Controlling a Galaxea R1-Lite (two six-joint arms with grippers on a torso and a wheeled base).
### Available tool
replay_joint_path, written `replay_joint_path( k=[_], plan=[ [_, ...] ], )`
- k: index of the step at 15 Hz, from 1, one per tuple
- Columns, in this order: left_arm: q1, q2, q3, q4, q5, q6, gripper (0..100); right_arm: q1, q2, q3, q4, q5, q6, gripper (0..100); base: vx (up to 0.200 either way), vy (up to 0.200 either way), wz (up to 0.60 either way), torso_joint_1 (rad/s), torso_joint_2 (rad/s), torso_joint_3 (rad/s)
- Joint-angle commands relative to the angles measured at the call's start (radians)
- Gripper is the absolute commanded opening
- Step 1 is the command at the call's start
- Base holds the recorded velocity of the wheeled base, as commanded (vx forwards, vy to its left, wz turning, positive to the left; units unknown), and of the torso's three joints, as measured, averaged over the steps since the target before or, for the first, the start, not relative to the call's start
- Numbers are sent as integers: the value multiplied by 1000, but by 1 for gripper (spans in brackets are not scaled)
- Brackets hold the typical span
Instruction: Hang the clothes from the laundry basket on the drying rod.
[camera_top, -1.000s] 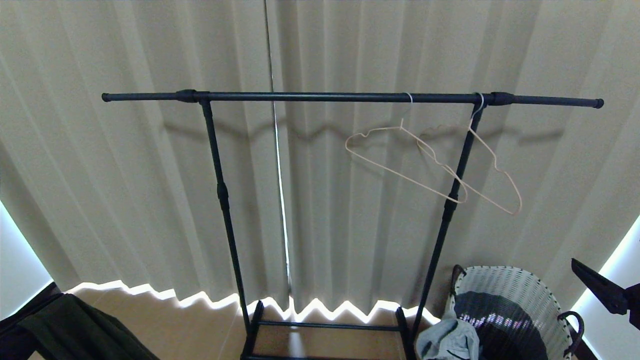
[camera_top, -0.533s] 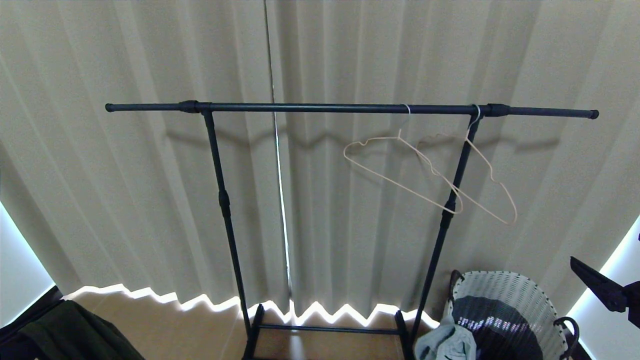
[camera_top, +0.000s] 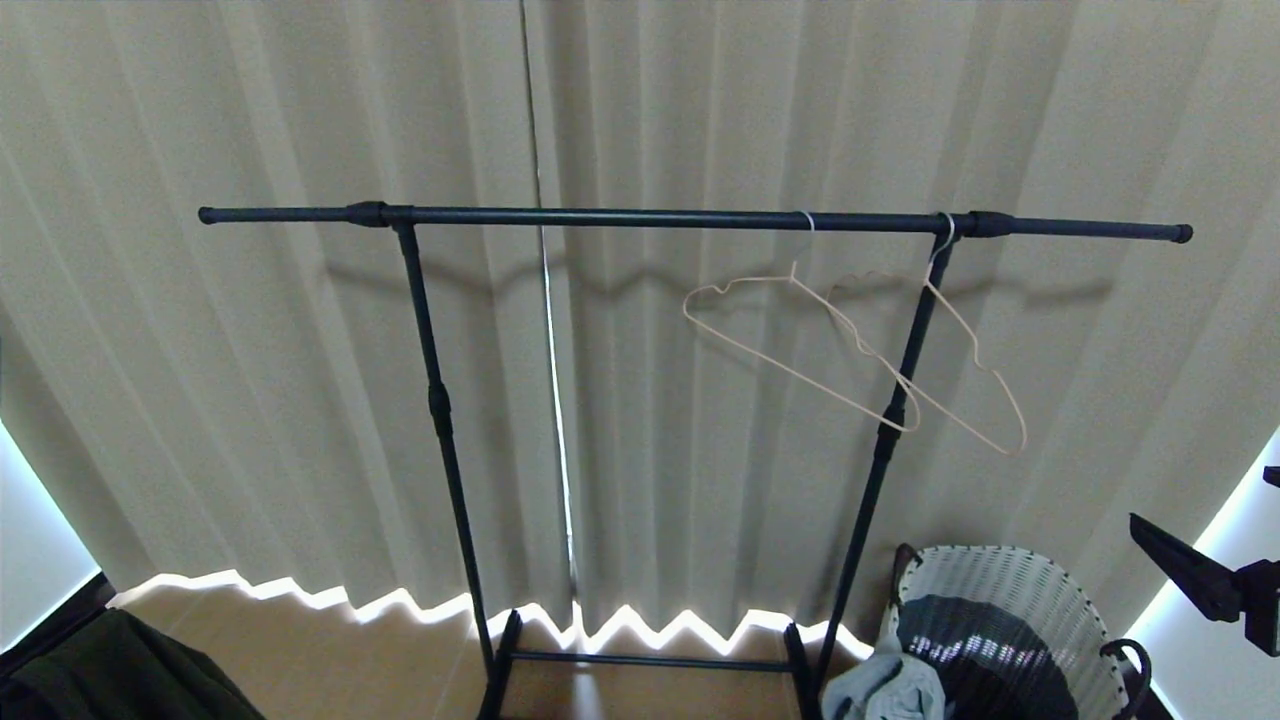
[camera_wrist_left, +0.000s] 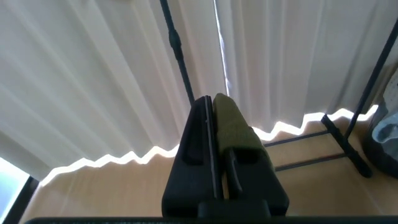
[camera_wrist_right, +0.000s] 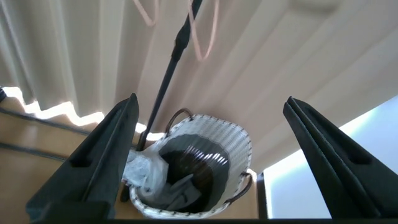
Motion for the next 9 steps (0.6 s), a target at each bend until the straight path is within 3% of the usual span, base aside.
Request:
replay_joint_path(
  k=[1, 3, 6, 9],
  plan=[
    [0, -8, -1, -1, -2, 0, 0, 0, 5, -4, 3, 0, -1, 100, 0, -200, 0, 12, 7, -2],
    [0, -11, -1, -3, -2, 0, 0, 0, 7, -7, 3, 0, -1, 100, 0, -200, 0, -2, -5, -2],
    [-1, -15, -1, -4, -2, -3, 0, 0, 8, -8, 1, 7, 3, 100, 0, 0, 0, 0, 0, 0],
    [0, -9, -2, -1, -2, -4, 0, 0, 22, -50, 3, 78, 42, 100, 0, 0, 0, 0, 0, 0]
  ],
)
